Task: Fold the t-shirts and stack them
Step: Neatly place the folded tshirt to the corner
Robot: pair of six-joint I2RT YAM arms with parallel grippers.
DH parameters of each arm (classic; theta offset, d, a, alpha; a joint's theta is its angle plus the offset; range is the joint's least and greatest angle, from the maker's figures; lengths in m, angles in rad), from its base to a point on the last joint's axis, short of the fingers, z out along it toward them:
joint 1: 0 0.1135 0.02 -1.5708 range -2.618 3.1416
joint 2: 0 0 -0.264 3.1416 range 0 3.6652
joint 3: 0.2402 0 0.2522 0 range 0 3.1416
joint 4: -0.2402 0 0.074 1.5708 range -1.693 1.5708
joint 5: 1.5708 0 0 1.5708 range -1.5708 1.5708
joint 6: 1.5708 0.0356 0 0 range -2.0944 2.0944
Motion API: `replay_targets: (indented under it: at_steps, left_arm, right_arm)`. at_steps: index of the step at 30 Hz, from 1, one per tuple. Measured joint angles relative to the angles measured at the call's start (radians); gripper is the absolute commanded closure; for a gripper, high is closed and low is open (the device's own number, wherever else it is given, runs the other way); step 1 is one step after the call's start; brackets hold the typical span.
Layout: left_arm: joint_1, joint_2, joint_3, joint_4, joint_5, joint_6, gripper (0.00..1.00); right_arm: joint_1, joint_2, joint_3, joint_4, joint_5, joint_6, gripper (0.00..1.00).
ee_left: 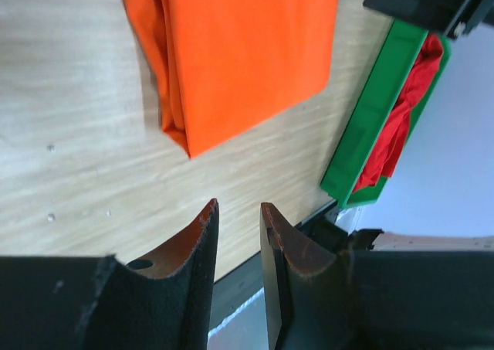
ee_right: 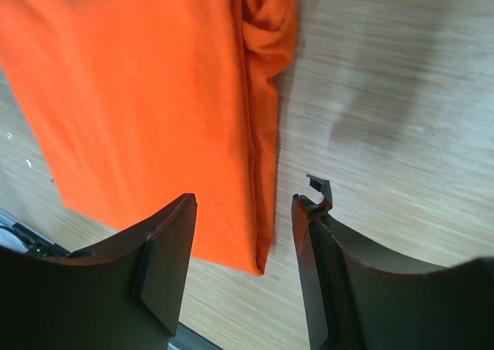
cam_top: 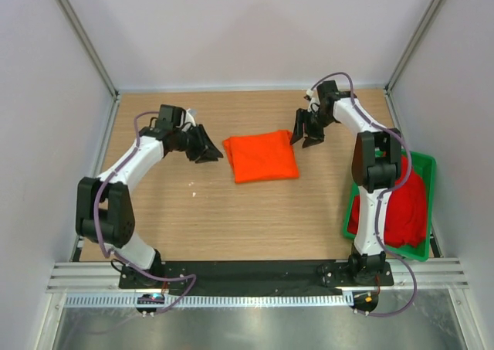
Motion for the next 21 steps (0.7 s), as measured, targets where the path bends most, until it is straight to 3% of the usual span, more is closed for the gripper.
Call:
replay_targets:
  at_steps: [8,21]
  left_arm:
    - [-0.007,-0.159,-0.078,-0.062,-0.004,0.032,0.71]
    - [-0.007,-0.164,-0.08,-0.089,-0.01,0.054,0.71]
  right_arm:
    - [0.011,0.026,-0.011,0.093,-0.061,-0.043,0.39]
    - [0.039,0.134,0.054,0.091,-0.069,-0.092,0.39]
